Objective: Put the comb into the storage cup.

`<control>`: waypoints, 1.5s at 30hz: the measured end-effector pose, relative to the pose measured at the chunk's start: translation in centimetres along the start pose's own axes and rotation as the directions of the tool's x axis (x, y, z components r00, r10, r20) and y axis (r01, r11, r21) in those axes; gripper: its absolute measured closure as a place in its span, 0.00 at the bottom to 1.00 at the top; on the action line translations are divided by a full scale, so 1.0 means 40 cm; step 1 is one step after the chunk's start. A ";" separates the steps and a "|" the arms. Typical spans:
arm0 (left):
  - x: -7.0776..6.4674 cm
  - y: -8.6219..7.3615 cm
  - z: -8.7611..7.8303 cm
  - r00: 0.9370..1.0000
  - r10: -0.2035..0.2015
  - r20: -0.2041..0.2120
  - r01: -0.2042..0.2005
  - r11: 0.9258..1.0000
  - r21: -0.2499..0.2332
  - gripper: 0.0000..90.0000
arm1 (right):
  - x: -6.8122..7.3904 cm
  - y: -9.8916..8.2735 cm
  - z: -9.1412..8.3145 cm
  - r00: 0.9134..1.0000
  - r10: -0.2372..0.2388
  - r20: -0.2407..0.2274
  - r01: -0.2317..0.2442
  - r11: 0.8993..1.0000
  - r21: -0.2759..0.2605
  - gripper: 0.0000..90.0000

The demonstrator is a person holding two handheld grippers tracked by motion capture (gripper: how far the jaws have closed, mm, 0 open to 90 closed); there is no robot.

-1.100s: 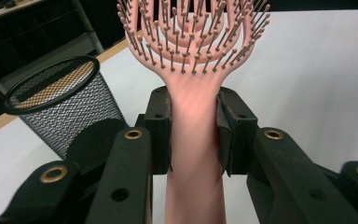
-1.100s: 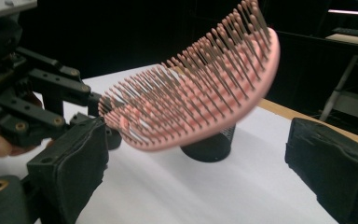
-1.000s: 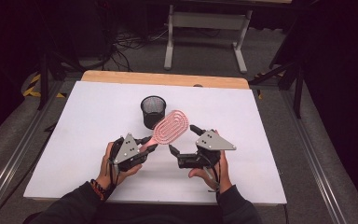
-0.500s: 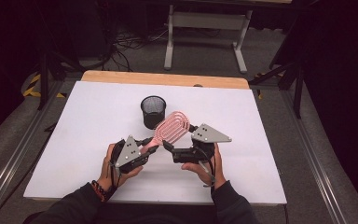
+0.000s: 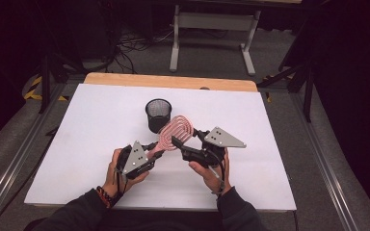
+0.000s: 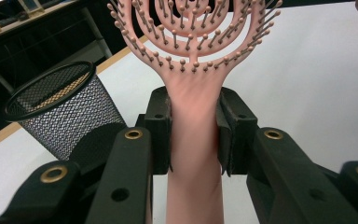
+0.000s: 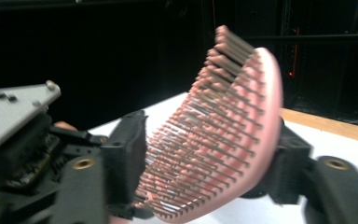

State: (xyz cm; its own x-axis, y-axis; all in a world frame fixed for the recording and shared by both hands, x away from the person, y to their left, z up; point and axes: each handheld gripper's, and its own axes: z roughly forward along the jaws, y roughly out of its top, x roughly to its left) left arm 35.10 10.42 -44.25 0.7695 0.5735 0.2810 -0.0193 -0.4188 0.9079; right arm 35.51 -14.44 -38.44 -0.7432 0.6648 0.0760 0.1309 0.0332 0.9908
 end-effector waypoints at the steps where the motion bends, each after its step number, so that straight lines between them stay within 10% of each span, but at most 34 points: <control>1: -0.001 0.000 0.001 1.000 0.002 -0.002 -0.002 1.000 0.002 0.77 | 0.000 0.000 -0.001 1.000 0.009 0.003 -0.009 1.000 -0.006 0.52; 13: -0.010 -0.010 0.018 1.000 0.015 -0.022 -0.014 1.000 0.021 0.77 | 0.006 -0.009 -0.005 0.996 0.076 -0.056 -0.079 0.996 -0.051 0.70; 25: -0.008 -0.006 0.018 0.999 0.043 -0.012 -0.042 0.999 0.004 0.75 | 0.036 0.003 -0.014 0.999 0.015 -0.047 -0.018 0.996 -0.082 0.72; 45: 0.032 -0.013 0.015 0.998 -0.033 0.061 0.033 0.999 -0.009 0.24 | 0.027 0.040 -0.042 0.998 -0.066 -0.017 0.064 0.991 -0.119 0.72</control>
State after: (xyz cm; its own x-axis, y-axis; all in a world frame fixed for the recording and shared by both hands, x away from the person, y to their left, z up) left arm 36.47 10.93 -44.55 0.8074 0.5426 0.2317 0.0005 -0.3933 0.9194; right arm 33.82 -14.91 -36.58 -0.7611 0.6485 0.0119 0.0038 -0.0138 0.9999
